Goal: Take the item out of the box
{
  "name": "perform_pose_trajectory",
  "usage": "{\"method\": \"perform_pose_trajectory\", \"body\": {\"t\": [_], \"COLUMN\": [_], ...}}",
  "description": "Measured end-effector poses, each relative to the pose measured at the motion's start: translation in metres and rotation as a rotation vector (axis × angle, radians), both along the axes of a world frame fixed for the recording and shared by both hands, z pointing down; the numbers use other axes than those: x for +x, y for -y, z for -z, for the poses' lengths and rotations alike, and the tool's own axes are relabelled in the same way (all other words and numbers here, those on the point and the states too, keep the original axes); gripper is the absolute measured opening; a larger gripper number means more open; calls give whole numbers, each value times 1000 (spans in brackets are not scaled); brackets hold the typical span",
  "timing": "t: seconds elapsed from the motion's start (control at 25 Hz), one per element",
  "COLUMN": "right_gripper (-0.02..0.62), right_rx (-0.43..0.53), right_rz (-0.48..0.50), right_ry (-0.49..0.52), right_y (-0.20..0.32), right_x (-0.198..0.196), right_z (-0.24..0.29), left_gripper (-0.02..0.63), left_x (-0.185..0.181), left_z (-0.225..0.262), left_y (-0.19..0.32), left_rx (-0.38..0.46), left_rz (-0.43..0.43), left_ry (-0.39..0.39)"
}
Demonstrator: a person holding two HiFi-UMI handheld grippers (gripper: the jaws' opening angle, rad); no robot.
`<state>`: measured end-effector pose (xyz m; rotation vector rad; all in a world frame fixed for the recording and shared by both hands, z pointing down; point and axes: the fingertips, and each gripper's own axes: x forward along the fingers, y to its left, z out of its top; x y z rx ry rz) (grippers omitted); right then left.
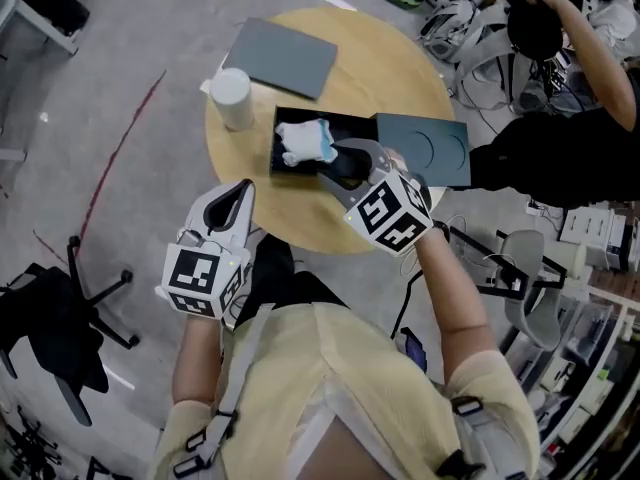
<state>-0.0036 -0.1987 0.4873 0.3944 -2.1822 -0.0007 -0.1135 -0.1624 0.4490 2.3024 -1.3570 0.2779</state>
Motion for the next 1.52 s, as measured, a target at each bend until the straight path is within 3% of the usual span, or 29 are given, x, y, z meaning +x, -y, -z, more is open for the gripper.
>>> {"method": "perform_pose_trajectory", "body": {"t": [0.76,1.24,1.52], "right_gripper": [193,175,82], "right_rx": [-169,-185,-132], "right_rz": [291,326,295], "right_ry": [-264,-341,-325], "right_y": [12,13,17], "right_x": [-15,-19,-22], "right_z": [-66,-90,-89], "left_gripper": [2,2,2], "left_x": [-18,-17,-12], "left_z": [-30,-34,-32], "left_y": [37,50,57], "left_rx": [-64,-76,-73], "left_rz": [-29,-64,-100], "left_ry": [-28,-36,-34]}}
